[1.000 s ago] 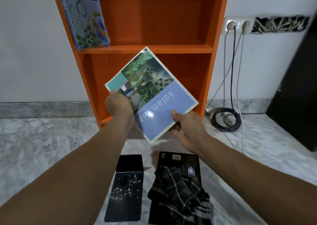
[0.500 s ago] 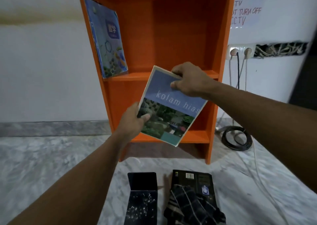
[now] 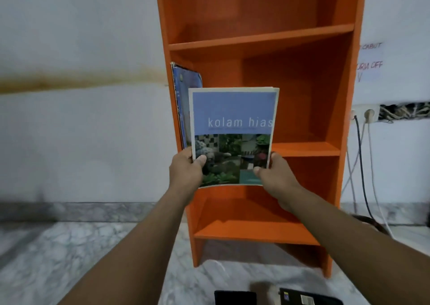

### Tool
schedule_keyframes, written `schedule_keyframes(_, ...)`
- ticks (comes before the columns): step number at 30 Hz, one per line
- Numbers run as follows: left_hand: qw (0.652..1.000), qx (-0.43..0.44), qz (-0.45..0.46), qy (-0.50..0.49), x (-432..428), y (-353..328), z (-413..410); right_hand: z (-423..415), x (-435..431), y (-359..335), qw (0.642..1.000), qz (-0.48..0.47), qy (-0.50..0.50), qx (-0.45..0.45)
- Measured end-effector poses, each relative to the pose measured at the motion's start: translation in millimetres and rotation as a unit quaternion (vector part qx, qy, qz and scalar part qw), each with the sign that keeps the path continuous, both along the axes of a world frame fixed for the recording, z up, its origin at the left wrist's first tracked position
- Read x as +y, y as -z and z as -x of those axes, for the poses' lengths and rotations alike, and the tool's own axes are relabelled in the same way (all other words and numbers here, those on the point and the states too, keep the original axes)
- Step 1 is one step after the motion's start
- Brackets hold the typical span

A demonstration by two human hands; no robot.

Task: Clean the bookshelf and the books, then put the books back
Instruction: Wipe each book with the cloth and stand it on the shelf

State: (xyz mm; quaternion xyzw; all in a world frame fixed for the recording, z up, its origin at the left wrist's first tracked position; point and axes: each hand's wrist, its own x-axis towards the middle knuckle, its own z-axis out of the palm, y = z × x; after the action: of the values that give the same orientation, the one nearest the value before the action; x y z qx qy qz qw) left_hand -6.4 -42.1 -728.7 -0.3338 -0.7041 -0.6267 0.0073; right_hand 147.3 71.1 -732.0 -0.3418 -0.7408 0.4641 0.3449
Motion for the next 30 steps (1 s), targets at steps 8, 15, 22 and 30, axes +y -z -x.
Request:
schedule_keyframes(8,0.997,0.035,0.064,-0.039,-11.5,-40.8,26.2,73.8,20.2,-31.3,0.991,0.008,0.131,0.005)
schedule_keyframes(15,0.995,-0.009,0.084,-0.047,-5.4,-41.7,34.3,103.3,57.7,-46.5,0.992,-0.013,0.122,-0.001)
schedule_keyframes(22,0.985,-0.006,0.061,-0.161,28.9,-44.7,60.8,158.4,101.7,-57.6,0.994,-0.048,0.09,-0.038)
schedule_keyframes(30,0.954,-0.002,0.053,-0.296,81.2,-39.4,69.6,212.6,152.9,-57.7,1.0,0.017,0.023,-0.001)
